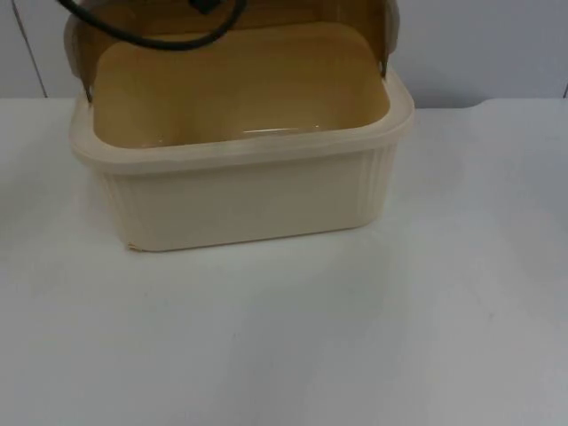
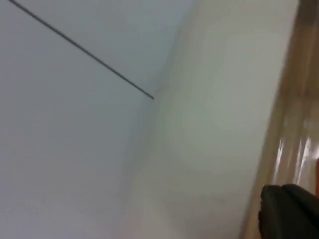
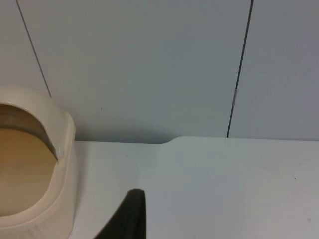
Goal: Open the box lid with the left hand, place the block into the box with the right hand, then close the box lid with the left hand.
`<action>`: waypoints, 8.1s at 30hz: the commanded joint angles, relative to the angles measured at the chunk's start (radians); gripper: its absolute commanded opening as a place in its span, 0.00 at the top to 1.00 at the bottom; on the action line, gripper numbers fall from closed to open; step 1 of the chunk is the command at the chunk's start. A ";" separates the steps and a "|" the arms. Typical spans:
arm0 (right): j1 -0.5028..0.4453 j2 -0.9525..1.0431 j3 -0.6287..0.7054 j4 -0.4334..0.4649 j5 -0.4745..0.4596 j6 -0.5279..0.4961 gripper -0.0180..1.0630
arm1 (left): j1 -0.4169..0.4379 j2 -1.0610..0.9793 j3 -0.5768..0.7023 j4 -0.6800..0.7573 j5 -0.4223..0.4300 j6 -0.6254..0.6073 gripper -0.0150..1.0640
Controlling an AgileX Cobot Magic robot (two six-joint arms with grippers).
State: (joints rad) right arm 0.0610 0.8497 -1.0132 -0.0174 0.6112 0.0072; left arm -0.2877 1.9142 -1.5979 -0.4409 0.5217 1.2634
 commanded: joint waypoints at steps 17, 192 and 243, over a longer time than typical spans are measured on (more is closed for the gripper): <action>0.003 -0.005 -0.003 -0.002 -0.002 0.054 0.03 | -0.178 -0.154 0.562 0.042 -0.437 -0.015 0.99; -0.007 -0.850 0.370 -0.051 0.493 0.003 0.03 | 0.274 -1.914 1.034 0.385 0.606 -1.181 0.01; -0.007 -0.850 0.499 -0.059 0.467 0.023 0.03 | 0.276 -1.914 1.105 0.561 0.556 -1.388 0.01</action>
State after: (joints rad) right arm 0.0586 0.0019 -0.5172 -0.0715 1.0901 0.0305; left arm -0.0070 0.0023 -0.4974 0.1094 1.0861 -0.1075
